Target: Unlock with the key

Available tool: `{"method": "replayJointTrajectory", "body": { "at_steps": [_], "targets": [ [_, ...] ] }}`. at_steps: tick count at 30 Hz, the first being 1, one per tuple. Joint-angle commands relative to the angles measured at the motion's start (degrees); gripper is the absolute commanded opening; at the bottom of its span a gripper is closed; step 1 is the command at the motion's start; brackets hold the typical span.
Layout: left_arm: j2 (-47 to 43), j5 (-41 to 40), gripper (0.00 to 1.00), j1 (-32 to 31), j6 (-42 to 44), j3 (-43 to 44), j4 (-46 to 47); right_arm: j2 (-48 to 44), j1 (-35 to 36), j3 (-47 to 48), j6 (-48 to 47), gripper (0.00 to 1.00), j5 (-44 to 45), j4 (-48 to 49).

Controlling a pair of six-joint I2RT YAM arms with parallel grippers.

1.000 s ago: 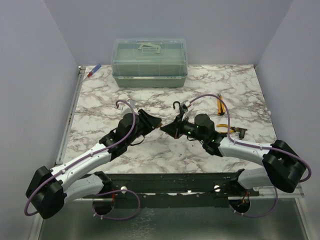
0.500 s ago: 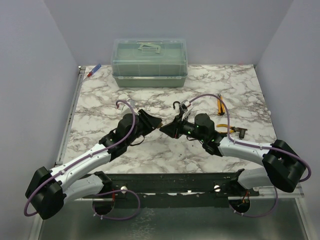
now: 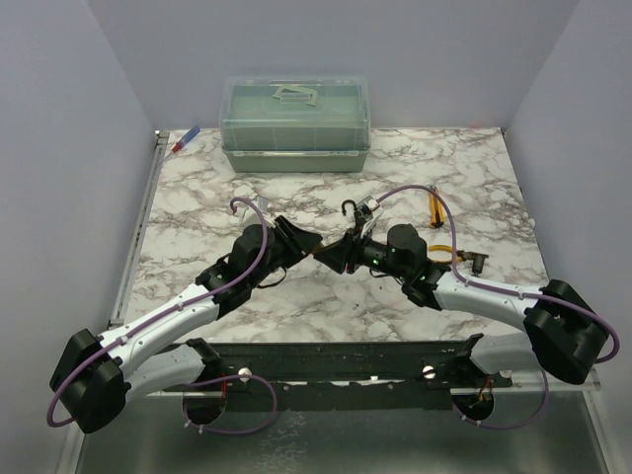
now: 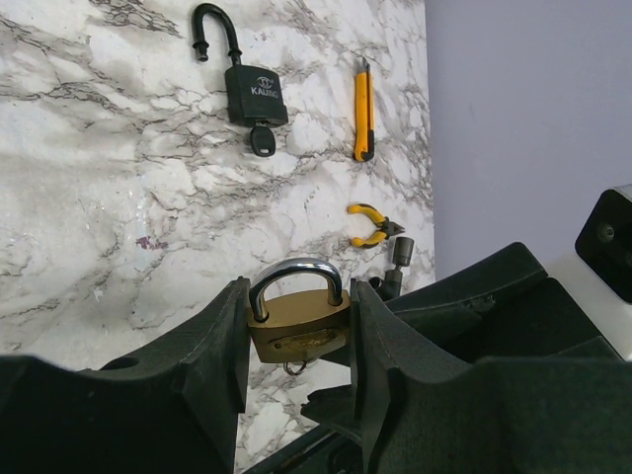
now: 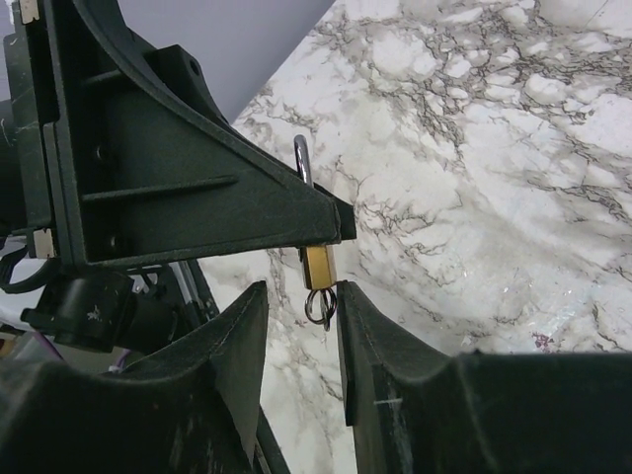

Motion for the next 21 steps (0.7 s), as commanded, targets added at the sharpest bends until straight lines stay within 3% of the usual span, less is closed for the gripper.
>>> {"method": "replayJointTrajectory", "body": {
  "at_steps": [1, 12, 21],
  "targets": [
    [-1.08, 0.52, 0.03, -0.30, 0.63, 0.85, 1.19, -1.79, -0.09, -0.10, 0.26, 0.40, 1.63, -0.74],
    [-1.18, 0.68, 0.03, -0.29, 0.54, 1.25, 1.19, -0.92, -0.09, 0.01, 0.01, 0.38, 4.01, -3.12],
    [-1.00, 0.69, 0.02, -0.27, 0.54, 1.29, 1.12, -1.26, -0.09, -0.60, -0.69, 0.30, 1.69, -2.34]
  ]
}}
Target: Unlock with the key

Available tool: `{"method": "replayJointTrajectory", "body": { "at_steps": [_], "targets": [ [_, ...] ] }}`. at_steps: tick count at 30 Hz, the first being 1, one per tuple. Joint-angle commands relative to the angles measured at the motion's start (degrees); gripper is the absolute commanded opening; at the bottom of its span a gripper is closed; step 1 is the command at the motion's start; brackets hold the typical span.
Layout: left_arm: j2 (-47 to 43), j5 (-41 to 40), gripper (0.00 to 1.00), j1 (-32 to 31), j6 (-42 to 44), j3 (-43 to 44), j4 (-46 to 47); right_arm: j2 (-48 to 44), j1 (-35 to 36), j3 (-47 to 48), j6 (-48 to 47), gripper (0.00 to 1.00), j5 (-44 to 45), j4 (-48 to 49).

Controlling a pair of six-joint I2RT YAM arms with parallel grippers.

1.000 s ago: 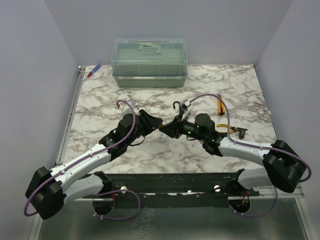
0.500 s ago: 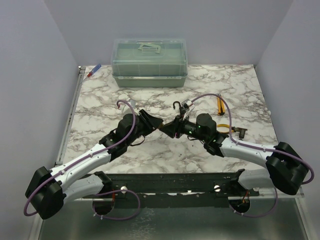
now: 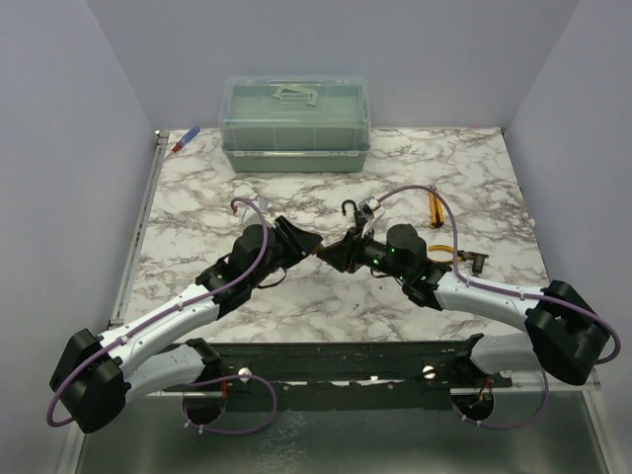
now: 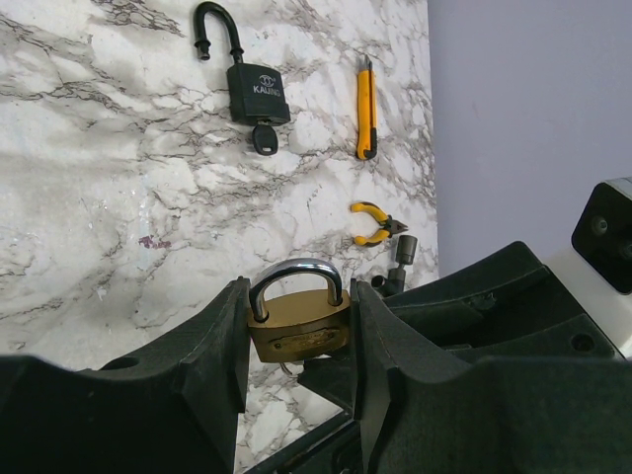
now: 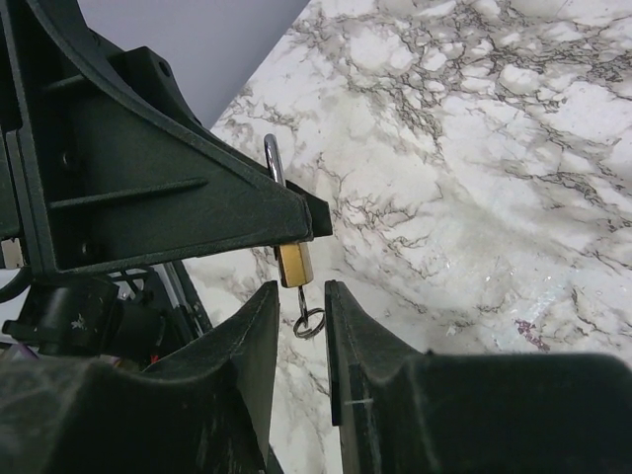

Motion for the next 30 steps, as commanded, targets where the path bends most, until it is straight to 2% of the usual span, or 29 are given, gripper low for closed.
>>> {"method": "replayJointTrajectory", "body": {
  "at_steps": [1, 9, 19, 28, 30],
  "targets": [
    [-1.00, 0.60, 0.02, -0.22, 0.45, 1.28, 1.29, -0.69, -0.09, -0.62, -0.81, 0.29, -0.62, -0.13],
    [-1.13, 0.78, 0.02, -0.20, 0.24, 1.18, 1.38, -0.04, -0.09, -0.71, -0.65, 0.21, -0.49, 0.46],
    [-1.70, 0.60, 0.02, -0.20, 0.14, 0.81, 1.39, 0.06, -0.09, -0.83, -0.39, 0.00, -0.79, 1.05],
    [-1.87, 0.80, 0.01, -0.24, 0.06, 0.77, 1.33, 0.12, -0.09, -0.66, 0.17, 0.02, -1.08, 1.70],
    [-2.01, 0.65, 0.01, -0.24, 0.06, 0.71, 1.37, 0.00, -0.09, -0.52, 0.09, 0.16, -1.30, 1.36]
  ]
}}
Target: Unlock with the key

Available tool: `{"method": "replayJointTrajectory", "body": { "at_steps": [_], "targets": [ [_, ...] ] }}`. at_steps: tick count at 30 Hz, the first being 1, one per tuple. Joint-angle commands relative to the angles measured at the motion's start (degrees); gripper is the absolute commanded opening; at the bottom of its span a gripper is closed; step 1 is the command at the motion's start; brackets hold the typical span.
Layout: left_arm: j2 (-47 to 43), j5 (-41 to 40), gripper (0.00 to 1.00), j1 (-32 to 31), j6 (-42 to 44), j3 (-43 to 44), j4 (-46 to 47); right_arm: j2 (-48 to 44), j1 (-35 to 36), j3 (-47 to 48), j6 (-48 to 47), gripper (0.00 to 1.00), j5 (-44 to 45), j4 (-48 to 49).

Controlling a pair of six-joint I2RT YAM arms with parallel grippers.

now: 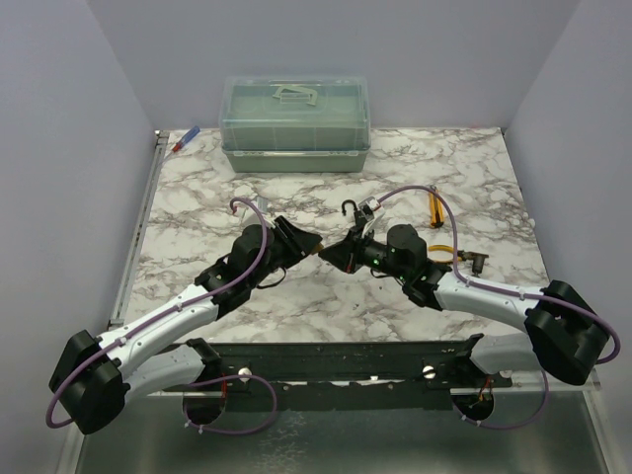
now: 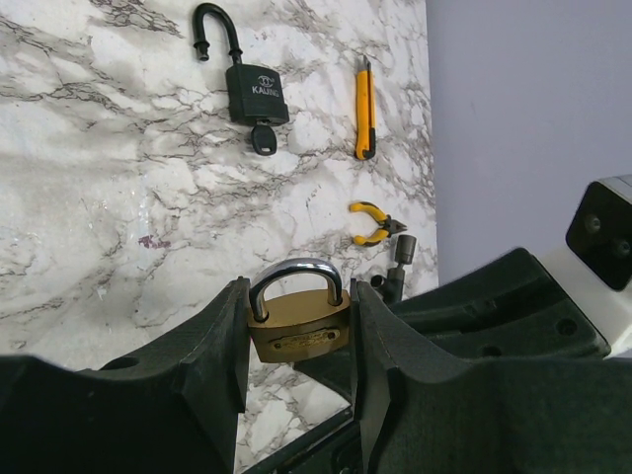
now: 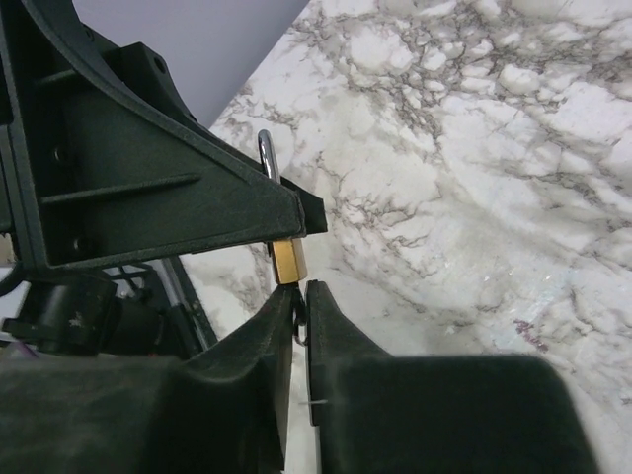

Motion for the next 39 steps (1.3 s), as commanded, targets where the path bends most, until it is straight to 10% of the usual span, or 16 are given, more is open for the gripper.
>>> {"method": "replayJointTrajectory", "body": {
  "at_steps": [1, 8, 27, 39],
  "targets": [
    [-1.70, 0.61, 0.01, -0.25, 0.04, 0.72, 1.60, -0.32, -0.05, -0.28, 0.06, 0.26, -1.16, 0.80],
    [-1.49, 0.47, 0.00, -0.25, -0.10, 0.85, 1.62, -2.96, -0.05, -1.00, 0.06, 0.42, -0.92, -0.74],
    [-2.17, 0.69, 0.00, -0.24, -0.39, 0.63, 1.82, -0.03, -0.05, -0.35, 0.67, 0.27, -2.95, 0.69],
    [-1.91, 1.19, 0.00, -0.21, -0.14, 0.63, 1.82, 0.33, -0.05, 0.43, 0.69, 0.00, -2.13, 0.97]
  ]
}}
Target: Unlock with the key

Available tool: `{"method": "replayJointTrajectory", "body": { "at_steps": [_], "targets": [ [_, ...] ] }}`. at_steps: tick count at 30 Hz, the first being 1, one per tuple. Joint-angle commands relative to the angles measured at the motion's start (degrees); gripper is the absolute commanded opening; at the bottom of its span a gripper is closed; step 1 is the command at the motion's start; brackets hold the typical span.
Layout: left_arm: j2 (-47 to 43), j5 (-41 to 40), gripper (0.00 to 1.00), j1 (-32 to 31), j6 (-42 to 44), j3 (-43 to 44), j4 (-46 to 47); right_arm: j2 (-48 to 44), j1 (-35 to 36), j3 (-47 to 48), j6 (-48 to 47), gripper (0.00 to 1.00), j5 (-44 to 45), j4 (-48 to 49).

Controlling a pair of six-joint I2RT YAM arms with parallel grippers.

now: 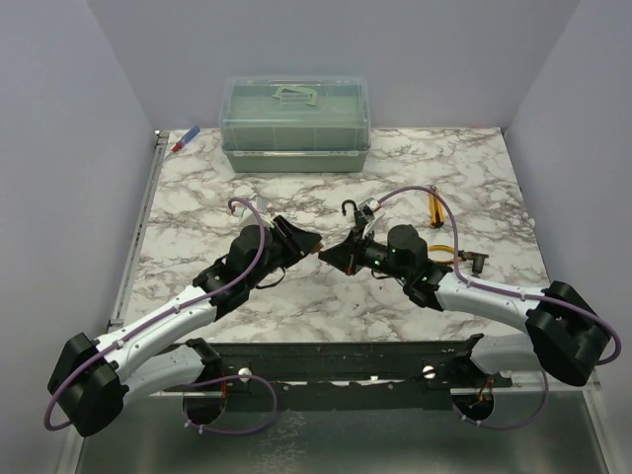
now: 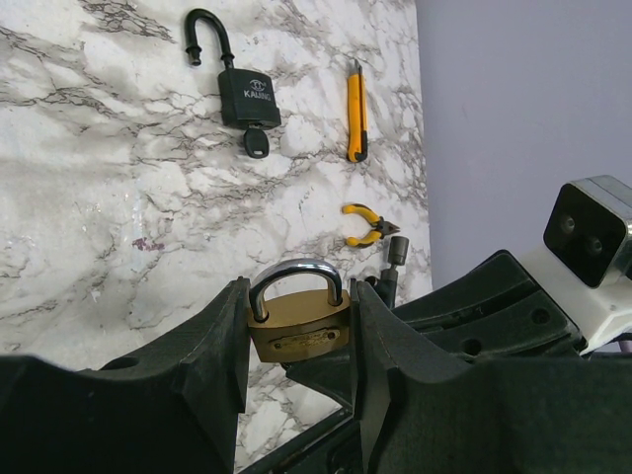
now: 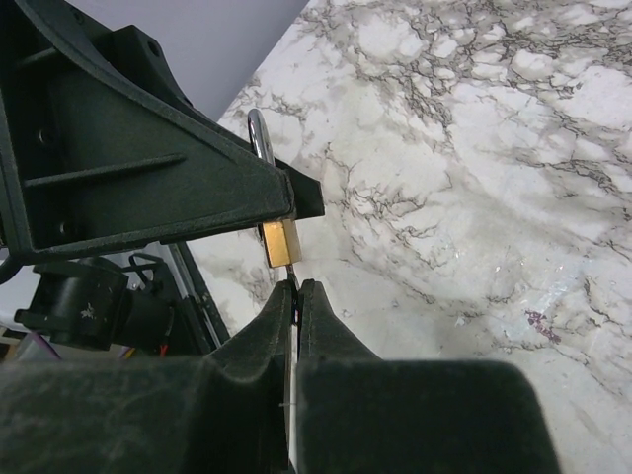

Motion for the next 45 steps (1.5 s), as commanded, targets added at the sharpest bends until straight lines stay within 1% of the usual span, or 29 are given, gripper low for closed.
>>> {"method": "replayJointTrajectory", "body": {
  "at_steps": [1, 5, 11, 23, 33, 45],
  "targets": [
    [-0.84, 1.34, 0.00, -0.25, -0.06, 0.63, 1.89, 0.85, 0.04, 0.81, -0.13, 0.00, -0.58, 1.39],
    [-0.88, 2.70, 0.00, -0.20, 0.96, 0.52, 2.54, 0.64, 0.04, 1.15, 0.47, 0.00, -0.92, 1.99],
    [-2.00, 5.65, 0.00, -0.21, 2.52, -0.53, 5.93, -0.29, 0.04, 1.41, 1.74, 0.00, -1.74, 3.44],
    [-4.68, 12.84, 0.00, -0.20, 5.39, -2.07, 12.14, -3.18, -1.54, 1.74, 5.79, 0.00, -7.02, 7.33],
    [-6.55, 15.60, 0.00, -0.22, 6.55, -2.62, 13.97, -3.71, -2.99, 1.16, 9.75, 0.00, -11.49, 12.21],
    [-7.83, 18.17, 0.00, -0.26, 6.92, -3.39, 16.54, -3.18, -3.99, 1.24, 12.83, 0.00, -14.19, 15.98]
  ]
}}
